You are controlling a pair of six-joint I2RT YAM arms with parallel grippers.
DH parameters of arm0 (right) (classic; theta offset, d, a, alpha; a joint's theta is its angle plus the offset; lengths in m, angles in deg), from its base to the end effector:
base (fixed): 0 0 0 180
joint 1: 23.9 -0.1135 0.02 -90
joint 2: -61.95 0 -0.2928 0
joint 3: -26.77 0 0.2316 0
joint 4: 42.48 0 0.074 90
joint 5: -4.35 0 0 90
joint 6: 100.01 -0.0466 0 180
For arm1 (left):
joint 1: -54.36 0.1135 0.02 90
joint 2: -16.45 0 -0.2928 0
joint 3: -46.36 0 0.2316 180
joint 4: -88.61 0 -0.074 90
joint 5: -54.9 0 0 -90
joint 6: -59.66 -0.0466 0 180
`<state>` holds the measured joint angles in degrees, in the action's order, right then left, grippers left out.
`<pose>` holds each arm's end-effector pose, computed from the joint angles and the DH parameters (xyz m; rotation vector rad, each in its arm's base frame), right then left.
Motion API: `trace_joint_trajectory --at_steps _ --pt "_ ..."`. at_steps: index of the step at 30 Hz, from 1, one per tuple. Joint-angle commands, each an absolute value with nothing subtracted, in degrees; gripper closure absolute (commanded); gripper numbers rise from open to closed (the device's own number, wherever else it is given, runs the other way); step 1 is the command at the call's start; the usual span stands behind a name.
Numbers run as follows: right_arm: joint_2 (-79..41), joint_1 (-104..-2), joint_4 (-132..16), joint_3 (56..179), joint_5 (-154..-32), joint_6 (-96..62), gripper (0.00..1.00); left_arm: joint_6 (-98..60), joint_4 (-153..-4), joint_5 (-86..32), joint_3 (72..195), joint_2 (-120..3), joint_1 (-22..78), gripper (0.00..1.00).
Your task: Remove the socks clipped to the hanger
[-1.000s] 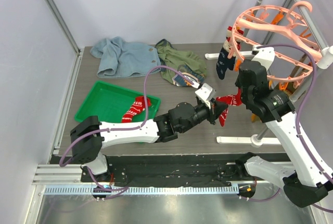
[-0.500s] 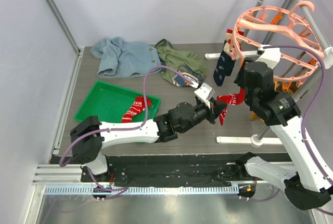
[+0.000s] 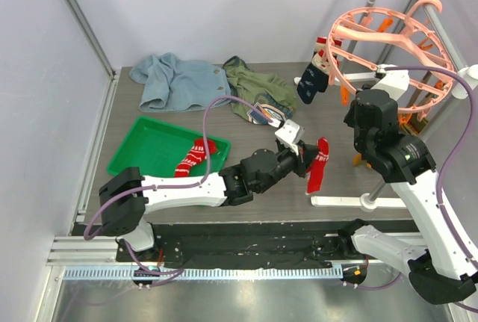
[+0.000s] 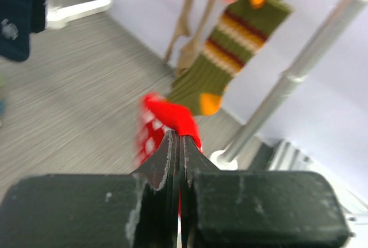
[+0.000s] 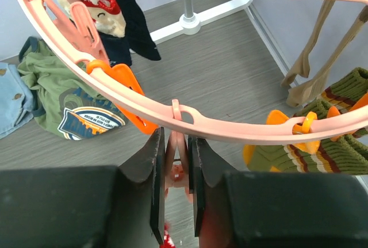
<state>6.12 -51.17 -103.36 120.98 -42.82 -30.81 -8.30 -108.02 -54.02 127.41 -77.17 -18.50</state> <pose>0.1363 0.0346 0.4582 0.3688 1.8211 -0.1547 0.1271 -0.3609 0.3637 0.4221 1.5462 -1.0700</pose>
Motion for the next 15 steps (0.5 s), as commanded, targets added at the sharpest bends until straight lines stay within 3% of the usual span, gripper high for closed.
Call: trace_joint_trajectory --at_steps 1,2,4,9,13,15 --pt "8.16 -51.15 -101.79 121.15 -45.39 -30.05 0.81 -8.36 -104.09 -64.44 125.71 -71.19 -18.51 1.0" --pt "8.33 -51.15 -102.05 121.06 -46.27 -29.96 0.69 -8.45 -102.15 -67.16 125.62 -70.39 -17.9 1.0" --pt "9.13 -51.15 -102.58 120.63 -46.97 -29.96 0.59 -8.02 -95.84 -69.81 125.62 -68.28 -16.93 1.0" --pt "10.71 -51.15 -105.38 120.1 -51.36 -29.79 0.43 -5.48 -84.75 -75.87 123.34 -58.97 -12.71 1.0" --pt "11.67 -51.15 -107.76 119.92 -55.06 -29.08 0.27 0.24 -67.46 -76.06 122.82 -53.69 -5.51 1.0" --pt "12.64 -51.15 -108.29 119.39 -56.03 -28.91 0.25 1.99 -64.09 -76.76 121.58 -50.19 -2.08 1.0"
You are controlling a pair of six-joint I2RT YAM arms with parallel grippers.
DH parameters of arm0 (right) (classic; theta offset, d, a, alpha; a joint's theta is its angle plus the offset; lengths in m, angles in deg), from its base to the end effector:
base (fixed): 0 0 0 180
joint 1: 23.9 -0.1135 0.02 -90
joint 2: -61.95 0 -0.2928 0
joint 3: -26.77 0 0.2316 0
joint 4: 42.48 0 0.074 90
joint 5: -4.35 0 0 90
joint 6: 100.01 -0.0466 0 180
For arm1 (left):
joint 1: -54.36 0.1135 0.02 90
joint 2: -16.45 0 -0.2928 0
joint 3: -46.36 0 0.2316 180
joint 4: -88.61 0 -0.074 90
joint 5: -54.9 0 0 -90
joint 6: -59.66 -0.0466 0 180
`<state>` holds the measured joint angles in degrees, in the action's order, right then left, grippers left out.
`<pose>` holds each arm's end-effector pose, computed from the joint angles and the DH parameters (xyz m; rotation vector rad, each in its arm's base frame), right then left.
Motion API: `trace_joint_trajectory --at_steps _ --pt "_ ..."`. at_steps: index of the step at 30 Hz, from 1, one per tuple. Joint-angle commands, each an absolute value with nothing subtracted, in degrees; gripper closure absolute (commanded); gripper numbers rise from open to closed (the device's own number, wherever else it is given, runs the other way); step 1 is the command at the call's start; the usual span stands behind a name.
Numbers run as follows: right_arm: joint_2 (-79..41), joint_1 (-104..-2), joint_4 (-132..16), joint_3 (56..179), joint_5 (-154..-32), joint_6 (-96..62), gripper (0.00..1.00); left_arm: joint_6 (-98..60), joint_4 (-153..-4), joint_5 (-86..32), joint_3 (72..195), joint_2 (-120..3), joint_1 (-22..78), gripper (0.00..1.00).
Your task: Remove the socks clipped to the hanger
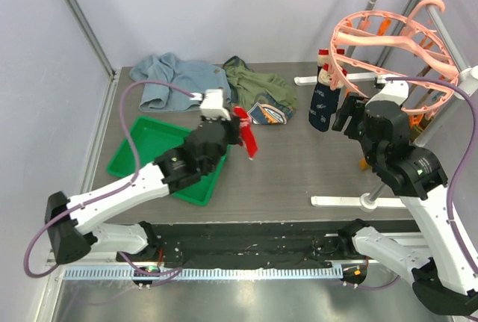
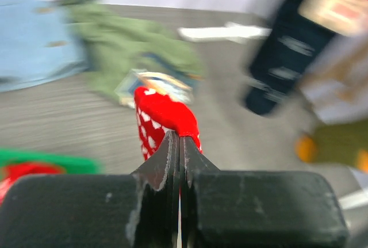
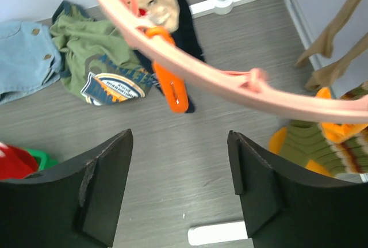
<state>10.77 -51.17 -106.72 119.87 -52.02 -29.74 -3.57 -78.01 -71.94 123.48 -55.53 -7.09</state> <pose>0.1124 0.0289 0.4535 0.2530 1.8756 -0.0182 0.1537 -0.2240 0.3967 0.0378 1.7217 -0.6013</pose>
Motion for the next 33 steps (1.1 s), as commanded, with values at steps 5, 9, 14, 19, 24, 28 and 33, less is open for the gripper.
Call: trace_joint_trajectory --at_steps 5,9,14,19,24,28,33 --pt "16.06 -51.23 -108.29 116.84 -56.12 -27.85 0.17 6.21 -54.59 -83.08 116.31 -44.46 3.45 1.0" --pt "17.48 -51.15 -108.91 116.14 -56.65 -27.5 0.16 11.31 -51.95 -81.43 110.34 -42.17 7.68 1.0" --pt "18.09 -51.15 -109.17 116.75 -58.04 -27.15 0.15 20.17 -47.73 -80.19 106.37 -46.2 10.93 0.96" --pt "17.48 -51.15 -109.35 117.28 -59.46 -27.06 0.21 27.49 -40.09 -85.81 108.12 -48.59 11.11 0.42" --pt "15.81 -51.15 -111.02 119.56 -60.07 -28.99 0.21 22.95 -39.55 -87.14 111.73 -45.34 11.12 0.14" --pt "14.93 -51.06 -110.23 121.76 -63.84 -30.66 0.25 15.65 -41.65 -81.89 116.65 -43.93 11.11 0.08" --pt "10.89 -51.15 -108.29 125.27 -66.93 -32.59 0.28 1.67 -51.94 -65.28 117.18 -41.38 11.11 0.04"
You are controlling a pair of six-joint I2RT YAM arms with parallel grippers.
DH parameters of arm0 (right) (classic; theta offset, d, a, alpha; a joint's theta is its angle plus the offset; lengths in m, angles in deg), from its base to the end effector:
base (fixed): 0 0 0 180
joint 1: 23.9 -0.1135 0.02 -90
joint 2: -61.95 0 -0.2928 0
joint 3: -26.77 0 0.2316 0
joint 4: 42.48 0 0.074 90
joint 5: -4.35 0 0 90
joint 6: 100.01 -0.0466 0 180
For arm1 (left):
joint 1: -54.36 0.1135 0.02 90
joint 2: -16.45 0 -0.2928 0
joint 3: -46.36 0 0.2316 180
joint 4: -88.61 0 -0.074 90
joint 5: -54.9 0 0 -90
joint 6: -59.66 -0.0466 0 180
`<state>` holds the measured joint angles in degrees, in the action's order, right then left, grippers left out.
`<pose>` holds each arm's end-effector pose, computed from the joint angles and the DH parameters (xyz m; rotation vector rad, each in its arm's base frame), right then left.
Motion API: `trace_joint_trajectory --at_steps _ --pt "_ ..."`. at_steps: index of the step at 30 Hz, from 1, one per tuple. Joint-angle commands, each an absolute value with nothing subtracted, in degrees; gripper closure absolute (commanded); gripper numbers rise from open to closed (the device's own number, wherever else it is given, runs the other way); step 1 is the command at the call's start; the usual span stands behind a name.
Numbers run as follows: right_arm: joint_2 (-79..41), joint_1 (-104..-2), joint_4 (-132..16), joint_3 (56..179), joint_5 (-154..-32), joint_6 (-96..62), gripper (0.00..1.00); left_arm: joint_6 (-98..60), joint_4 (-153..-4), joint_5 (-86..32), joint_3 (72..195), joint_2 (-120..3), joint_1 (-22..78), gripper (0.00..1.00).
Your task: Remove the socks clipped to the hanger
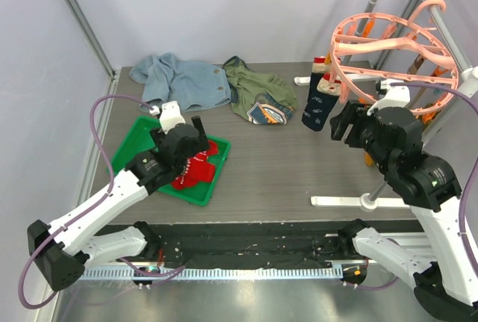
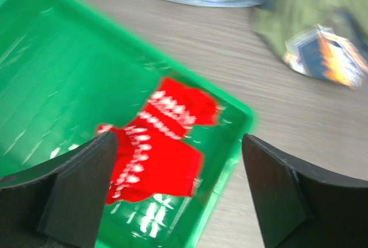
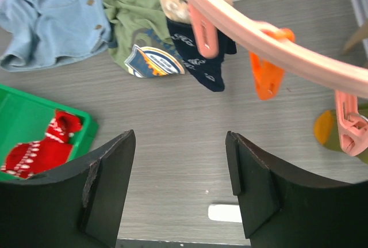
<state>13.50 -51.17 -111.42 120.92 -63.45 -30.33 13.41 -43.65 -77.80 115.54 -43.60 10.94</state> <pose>0.0927 0.0280 0.4522 0.1322 1.9439 0.1668 0.1576 -0.1056 0.3364 -0.3845 2.0122 -0.0978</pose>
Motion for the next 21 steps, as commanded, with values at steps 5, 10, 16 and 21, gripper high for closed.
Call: trace_joint_trajectory --at_steps 5,10,16,21 --pt "6.5 -51.23 -105.41 126.69 -67.02 -36.2 0.32 -5.45 -52.29 -57.27 117.8 -38.57 11.2 0.0" --pt "3.07 -53.07 -100.65 126.16 -62.55 -39.1 0.37 -9.68 -52.56 -55.85 115.16 -35.41 11.11 0.0" --pt "-3.95 -57.3 -97.48 125.55 -46.55 -40.5 0.37 -8.19 -52.65 -53.57 114.46 -34.26 11.03 0.0" --pt "-9.32 -57.3 -95.99 125.28 -38.28 -42.18 0.37 -8.02 -53.35 -51.98 114.37 -33.12 11.03 0.0"
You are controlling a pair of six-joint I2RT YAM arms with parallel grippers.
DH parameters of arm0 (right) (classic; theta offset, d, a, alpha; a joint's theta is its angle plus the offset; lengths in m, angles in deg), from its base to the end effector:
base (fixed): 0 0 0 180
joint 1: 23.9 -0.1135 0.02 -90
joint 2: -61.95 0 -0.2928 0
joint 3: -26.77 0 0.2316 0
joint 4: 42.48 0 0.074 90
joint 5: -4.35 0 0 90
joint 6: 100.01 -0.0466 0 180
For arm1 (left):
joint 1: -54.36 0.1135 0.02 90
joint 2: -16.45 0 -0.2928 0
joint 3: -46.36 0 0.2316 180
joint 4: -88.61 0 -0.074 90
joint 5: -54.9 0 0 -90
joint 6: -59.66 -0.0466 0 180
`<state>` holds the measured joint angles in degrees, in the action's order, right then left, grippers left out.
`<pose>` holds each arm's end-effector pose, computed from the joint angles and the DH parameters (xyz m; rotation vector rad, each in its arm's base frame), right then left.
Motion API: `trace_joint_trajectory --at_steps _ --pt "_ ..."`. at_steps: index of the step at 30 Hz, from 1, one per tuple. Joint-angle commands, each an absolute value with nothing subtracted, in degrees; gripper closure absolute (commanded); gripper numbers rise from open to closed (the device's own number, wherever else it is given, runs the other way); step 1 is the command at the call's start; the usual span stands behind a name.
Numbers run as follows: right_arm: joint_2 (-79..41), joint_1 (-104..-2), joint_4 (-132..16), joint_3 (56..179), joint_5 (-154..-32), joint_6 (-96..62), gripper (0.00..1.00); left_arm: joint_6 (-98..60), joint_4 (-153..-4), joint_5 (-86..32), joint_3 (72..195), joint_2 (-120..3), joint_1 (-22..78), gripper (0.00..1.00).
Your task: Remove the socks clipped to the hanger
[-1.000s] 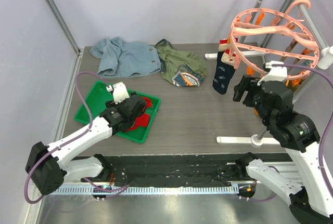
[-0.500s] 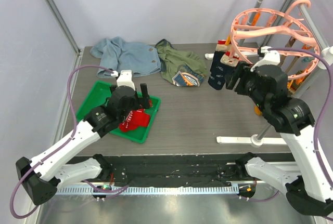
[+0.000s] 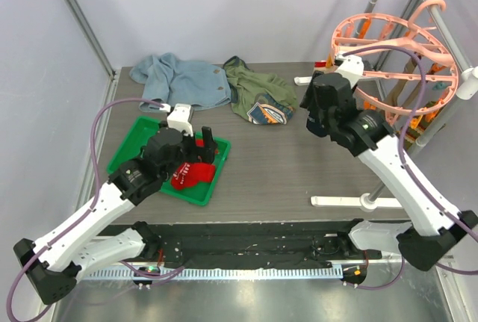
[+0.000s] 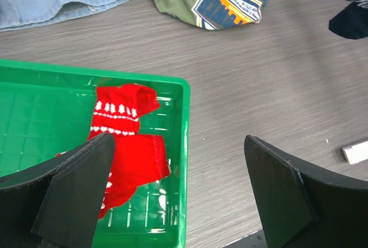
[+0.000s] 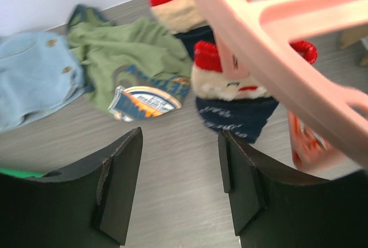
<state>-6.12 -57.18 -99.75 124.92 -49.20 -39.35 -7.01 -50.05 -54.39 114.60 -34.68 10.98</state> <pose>0.1909 0.0922 0.4503 0.3180 1.9217 0.0687 0.1306 -0.1023 0.3612 0.1305 1.9887 -0.4230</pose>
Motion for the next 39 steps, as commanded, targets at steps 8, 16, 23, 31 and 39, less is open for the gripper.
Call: trace_joint_trajectory --at_steps 8,16,23,31,39 --pt "-15.92 -57.3 -92.83 125.28 -29.23 -44.72 0.37 -7.49 -54.84 -50.84 113.23 -31.71 11.03 0.0" --pt "-20.05 -57.12 -93.26 125.63 -24.05 -44.56 0.46 -7.84 -54.93 -50.31 113.14 -31.36 11.03 0.0" --pt "-21.28 -56.51 -91.86 125.81 -21.4 -42.27 0.42 -7.66 -55.9 -49.69 112.96 -31.44 11.03 0.0" --pt "-23.22 -56.25 -91.42 126.86 -18.94 -40.24 0.32 -7.49 -56.07 -49.08 113.05 -31.71 11.03 0.0" --pt "-23.75 -54.75 -91.33 126.86 -19.56 -39.19 0.67 -7.14 -56.07 -48.47 113.23 -31.18 11.11 0.0"
